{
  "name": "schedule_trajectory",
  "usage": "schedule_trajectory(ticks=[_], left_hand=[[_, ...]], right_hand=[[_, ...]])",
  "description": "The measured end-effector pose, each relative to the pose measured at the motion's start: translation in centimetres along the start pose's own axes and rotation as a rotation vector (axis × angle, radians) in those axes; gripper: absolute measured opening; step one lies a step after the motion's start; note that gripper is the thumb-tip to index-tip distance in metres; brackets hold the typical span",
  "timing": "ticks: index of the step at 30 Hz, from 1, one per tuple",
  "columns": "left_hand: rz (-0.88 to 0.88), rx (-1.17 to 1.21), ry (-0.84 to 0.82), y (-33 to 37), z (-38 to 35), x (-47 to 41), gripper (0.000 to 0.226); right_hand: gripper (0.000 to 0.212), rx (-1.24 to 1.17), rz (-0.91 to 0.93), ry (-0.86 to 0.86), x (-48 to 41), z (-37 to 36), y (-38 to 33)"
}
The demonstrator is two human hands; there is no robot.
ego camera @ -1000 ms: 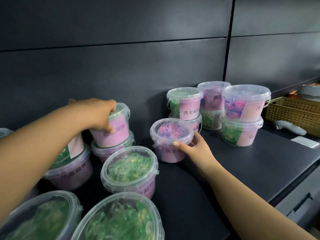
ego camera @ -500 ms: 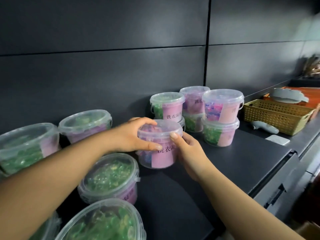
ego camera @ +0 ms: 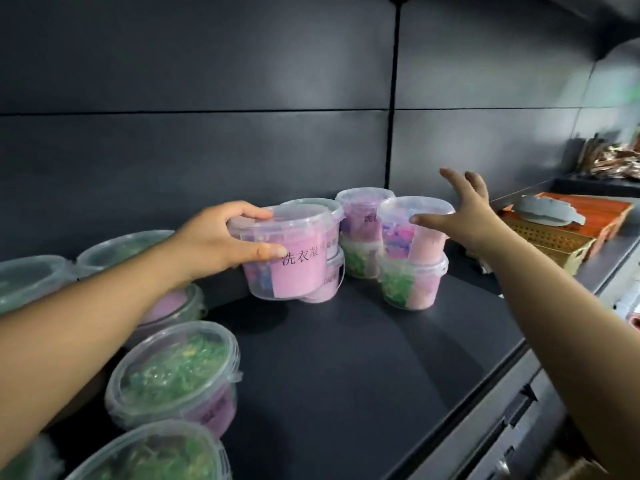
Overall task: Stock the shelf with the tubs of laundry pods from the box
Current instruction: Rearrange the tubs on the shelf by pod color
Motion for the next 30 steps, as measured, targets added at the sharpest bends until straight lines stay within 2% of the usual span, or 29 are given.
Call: schedule_trajectory(ticks=[2,3,7,11,15,19,24,28,30], left_hand=[[0.002,-0.011,0.017,0.3,0.3,0.7,0.07],[0.007,-0.031,0.038,0.3,0.6,1.0,0.073],[0.016,-0.116,0.15,0.7,2.0,2.4,0.072],[0.027,-0.116,0.232,1.2,3.6,4.3,0.072],[0.025,0.075,0.326,1.4,6.1,7.7,0.06],[0.02,0.095,0.464,1.7,9.3,14.0,0.053],[0.159,-0.113,0.675,1.4,13.9,28.5,0.055],[0.282,-0.358,0.732,1.3,17.2,39.1,0.047],[0.341,-0.426,0.708,0.2,17.6,43.0,0.046]], right_hand=[[0.084,0.095,-0.015,-0.147,-1.6,-1.6,0.9],[0.079,0.15,0.002,-0.167,-2.1,-2.2,1.2],[0.065,0.255,0.055,0.004,-1.8,-1.7,1.0],[0.063,0.174,0.213,0.111,0.9,-0.5,-3.6],[0.063,-0.08,0.41,0.075,5.3,-0.4,-10.4],[0.061,-0.163,0.503,-0.04,8.7,-3.3,-16.2],[0.063,-0.231,0.628,-0.204,14.0,-11.0,-24.0],[0.062,-0.258,0.722,-0.295,19.3,-16.0,-29.6],[0.062,-0.265,0.756,-0.328,22.2,-18.3,-32.2]])
Point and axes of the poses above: each hand's wrist, its own x-axis away from the middle knuckle, its own z-axis out of the back of the hand, y = z × x, the point moved 9 cm from there along -x, towards the middle knuckle, and after that the axes turned 12 degrees about -y, right-handed, at the moved point
